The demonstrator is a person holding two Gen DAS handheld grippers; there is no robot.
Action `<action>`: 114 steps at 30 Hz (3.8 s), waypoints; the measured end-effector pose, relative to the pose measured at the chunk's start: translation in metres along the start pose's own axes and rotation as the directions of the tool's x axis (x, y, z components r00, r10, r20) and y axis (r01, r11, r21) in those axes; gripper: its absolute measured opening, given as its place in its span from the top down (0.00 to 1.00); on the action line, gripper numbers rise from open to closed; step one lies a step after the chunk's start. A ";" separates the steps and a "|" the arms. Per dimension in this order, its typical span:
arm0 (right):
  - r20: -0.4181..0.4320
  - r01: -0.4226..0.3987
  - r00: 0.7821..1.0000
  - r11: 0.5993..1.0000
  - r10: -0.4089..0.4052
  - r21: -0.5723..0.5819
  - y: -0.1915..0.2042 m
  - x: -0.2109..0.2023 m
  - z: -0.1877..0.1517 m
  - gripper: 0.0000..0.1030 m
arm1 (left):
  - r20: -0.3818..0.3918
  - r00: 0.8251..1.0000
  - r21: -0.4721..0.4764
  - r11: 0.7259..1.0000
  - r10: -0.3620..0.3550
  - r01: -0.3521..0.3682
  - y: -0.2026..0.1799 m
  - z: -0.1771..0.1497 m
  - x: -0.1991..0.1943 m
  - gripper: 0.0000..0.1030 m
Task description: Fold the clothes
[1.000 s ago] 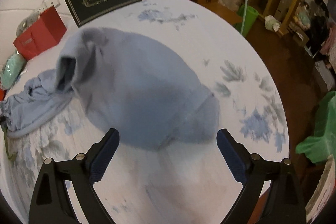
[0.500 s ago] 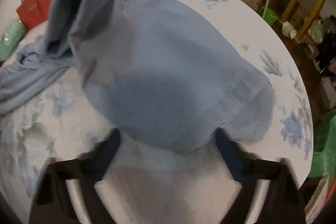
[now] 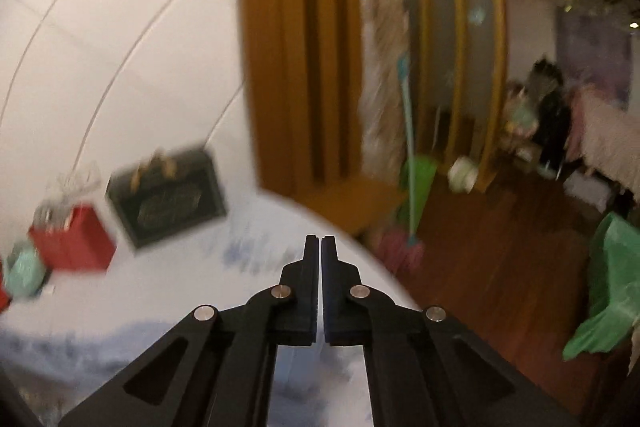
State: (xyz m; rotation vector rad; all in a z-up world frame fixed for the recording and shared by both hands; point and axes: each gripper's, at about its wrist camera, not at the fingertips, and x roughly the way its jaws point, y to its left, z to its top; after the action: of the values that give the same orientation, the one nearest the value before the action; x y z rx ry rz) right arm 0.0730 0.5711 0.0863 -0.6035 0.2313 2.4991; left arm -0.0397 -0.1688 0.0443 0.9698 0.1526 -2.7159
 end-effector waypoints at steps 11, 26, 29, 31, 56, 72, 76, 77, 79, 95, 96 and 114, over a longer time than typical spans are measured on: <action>-0.375 -0.228 0.906 0.973 0.198 -0.038 0.054 0.078 -0.068 0.90 | -0.280 0.956 0.069 0.995 0.089 -0.073 0.008 -0.071 0.065 0.52; -0.630 -0.327 0.763 0.927 0.143 -0.186 0.079 0.093 -0.215 0.19 | -0.433 0.894 0.065 0.993 0.117 -0.099 0.013 -0.151 0.104 0.45; -0.638 -0.344 0.758 0.914 0.134 -0.217 0.083 0.094 -0.226 0.19 | -0.440 0.888 0.055 0.991 0.131 -0.119 0.012 -0.165 0.108 0.45; -0.638 -0.359 0.758 0.904 0.139 -0.230 0.085 0.095 -0.232 0.19 | -0.438 0.888 0.038 0.990 0.139 -0.136 0.011 -0.172 0.112 0.44; -0.607 -0.276 0.785 0.947 0.126 -0.161 0.096 0.115 -0.221 0.97 | -0.353 0.921 0.057 0.987 0.163 -0.152 -0.001 -0.167 0.101 0.63; -0.248 -0.241 0.944 0.968 0.216 -0.075 0.040 0.003 -0.050 0.97 | -0.216 0.976 -0.056 0.998 0.024 -0.037 0.030 -0.072 0.035 0.80; -0.378 -0.183 0.914 0.981 0.148 -0.058 0.007 0.014 -0.094 0.97 | -0.338 0.940 -0.049 0.997 0.038 -0.058 0.039 -0.124 0.051 0.80; -0.407 -0.170 0.903 0.984 0.135 -0.052 0.000 0.017 -0.106 0.97 | -0.366 0.930 -0.057 0.996 0.044 -0.070 0.043 -0.135 0.056 0.83; -0.439 -0.163 0.889 0.986 0.132 -0.035 -0.006 0.020 -0.124 0.97 | -0.389 0.919 -0.058 0.995 0.058 -0.087 0.048 -0.146 0.058 0.84; -0.600 -0.146 0.798 0.985 0.060 -0.095 -0.021 0.040 -0.143 0.35 | -0.365 0.925 0.084 0.994 0.100 -0.075 0.041 -0.114 0.054 0.37; -0.602 -0.149 0.796 0.985 0.066 -0.089 -0.017 0.046 -0.142 0.34 | -0.371 0.924 0.081 0.994 0.094 -0.069 0.040 -0.110 0.065 0.37; -0.699 -0.191 0.715 0.971 0.035 -0.146 0.062 0.189 -0.130 0.00 | -0.572 0.820 0.049 0.999 0.015 0.016 0.018 -0.115 0.219 0.36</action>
State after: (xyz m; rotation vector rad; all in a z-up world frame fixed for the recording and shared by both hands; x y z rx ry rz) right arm -0.0536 0.5723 -0.1145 -1.6655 0.2856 2.3040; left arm -0.1284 -0.2088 -0.1834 1.7802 0.1893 -2.3439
